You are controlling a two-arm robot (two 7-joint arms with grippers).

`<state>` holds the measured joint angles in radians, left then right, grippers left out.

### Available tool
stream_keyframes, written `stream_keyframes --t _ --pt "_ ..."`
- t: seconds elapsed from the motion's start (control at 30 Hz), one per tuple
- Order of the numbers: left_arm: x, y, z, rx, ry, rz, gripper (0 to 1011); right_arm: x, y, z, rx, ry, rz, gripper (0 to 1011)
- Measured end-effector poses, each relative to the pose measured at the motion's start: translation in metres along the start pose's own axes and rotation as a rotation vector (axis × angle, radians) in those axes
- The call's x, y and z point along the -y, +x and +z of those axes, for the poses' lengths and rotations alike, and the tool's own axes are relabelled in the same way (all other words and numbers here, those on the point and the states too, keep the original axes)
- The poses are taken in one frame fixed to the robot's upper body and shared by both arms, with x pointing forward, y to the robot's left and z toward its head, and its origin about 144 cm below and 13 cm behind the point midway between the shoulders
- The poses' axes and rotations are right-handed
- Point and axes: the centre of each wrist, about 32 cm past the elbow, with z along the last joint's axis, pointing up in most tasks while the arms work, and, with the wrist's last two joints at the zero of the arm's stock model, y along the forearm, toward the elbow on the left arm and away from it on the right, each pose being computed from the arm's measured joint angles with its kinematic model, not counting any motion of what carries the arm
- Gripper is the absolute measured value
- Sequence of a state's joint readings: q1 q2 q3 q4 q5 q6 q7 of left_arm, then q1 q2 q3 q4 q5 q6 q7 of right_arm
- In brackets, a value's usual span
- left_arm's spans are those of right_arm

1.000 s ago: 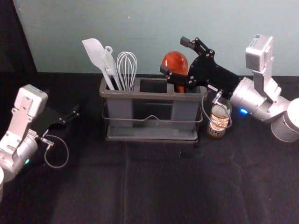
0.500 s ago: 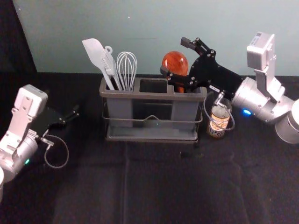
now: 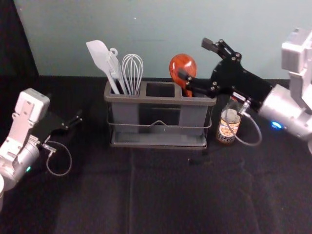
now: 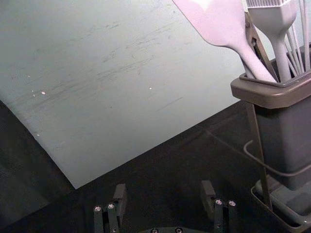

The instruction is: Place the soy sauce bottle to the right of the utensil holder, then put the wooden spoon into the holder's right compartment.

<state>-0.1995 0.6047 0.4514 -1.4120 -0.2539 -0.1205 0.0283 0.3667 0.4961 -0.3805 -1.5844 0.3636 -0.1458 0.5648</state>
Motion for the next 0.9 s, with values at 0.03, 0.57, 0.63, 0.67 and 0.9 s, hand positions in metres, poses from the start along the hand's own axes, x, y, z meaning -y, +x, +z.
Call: stream_keyframes --t 0.03,0.57,0.63,0.67,0.9 --pt "0.000 0.000 0.000 0.000 0.000 0.000 1005 0.007 -0.005 0.006 -0.012 -0.015 -0.016 1003" --pt "0.000 0.000 0.000 0.000 0.000 0.000 1005 0.081 -0.057 0.016 -0.149 -0.174 -0.285 1002" --pt "0.000 0.000 0.000 0.000 0.000 0.000 1005 0.089 -0.065 0.011 -0.163 -0.184 -0.345 1003" --pt "0.000 0.000 0.000 0.000 0.000 0.000 1005 0.091 -0.067 0.009 -0.166 -0.188 -0.364 1002" --pt "0.000 0.000 0.000 0.000 0.000 0.000 1005 0.102 -0.086 -0.009 -0.209 -0.247 -0.487 1003"
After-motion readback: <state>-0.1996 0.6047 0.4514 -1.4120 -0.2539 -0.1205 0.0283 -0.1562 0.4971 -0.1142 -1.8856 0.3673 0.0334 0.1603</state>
